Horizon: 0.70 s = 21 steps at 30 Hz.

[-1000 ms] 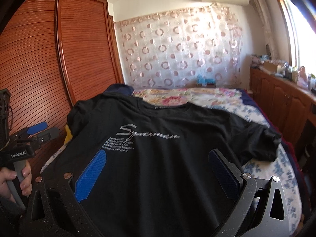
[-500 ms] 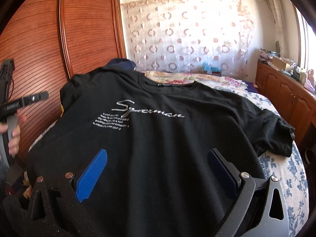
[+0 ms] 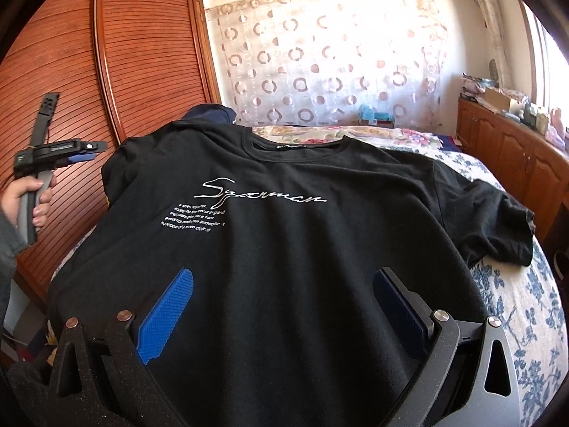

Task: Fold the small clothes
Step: 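Grasp the side edge of the black T-shirt with the left gripper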

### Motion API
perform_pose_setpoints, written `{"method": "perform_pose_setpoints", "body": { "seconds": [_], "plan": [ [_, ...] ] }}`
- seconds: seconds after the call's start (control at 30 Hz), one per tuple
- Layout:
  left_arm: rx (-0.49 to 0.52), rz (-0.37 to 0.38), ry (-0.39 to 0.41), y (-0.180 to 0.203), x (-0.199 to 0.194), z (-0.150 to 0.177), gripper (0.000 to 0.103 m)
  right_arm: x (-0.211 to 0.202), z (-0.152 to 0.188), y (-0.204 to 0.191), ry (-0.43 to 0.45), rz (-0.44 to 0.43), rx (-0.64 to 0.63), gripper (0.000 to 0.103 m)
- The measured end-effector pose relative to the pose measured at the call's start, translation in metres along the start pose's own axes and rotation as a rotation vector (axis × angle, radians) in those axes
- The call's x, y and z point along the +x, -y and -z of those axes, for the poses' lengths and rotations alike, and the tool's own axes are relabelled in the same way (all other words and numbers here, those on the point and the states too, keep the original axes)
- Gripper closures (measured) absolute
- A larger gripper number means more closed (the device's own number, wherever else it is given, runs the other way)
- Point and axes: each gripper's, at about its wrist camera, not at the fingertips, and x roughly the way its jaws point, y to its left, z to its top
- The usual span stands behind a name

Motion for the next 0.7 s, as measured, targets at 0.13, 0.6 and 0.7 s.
{"method": "perform_pose_setpoints", "body": {
  "seconds": [0.13,0.6,0.7],
  "plan": [
    [-0.002,-0.045,-0.07,-0.017,0.028,-0.009,0.05,0.001,0.0,0.001,0.0,0.006,0.017,0.002],
    [0.124,-0.046,-0.018,0.008,0.001,-0.023,0.097,-0.001,0.01,-0.001,-0.007,0.014,0.035,0.002],
    [0.169,-0.003,0.015,0.034,-0.013,-0.033,0.097,-0.001,0.011,-0.001,-0.011,0.012,0.039,0.002]
  ]
}}
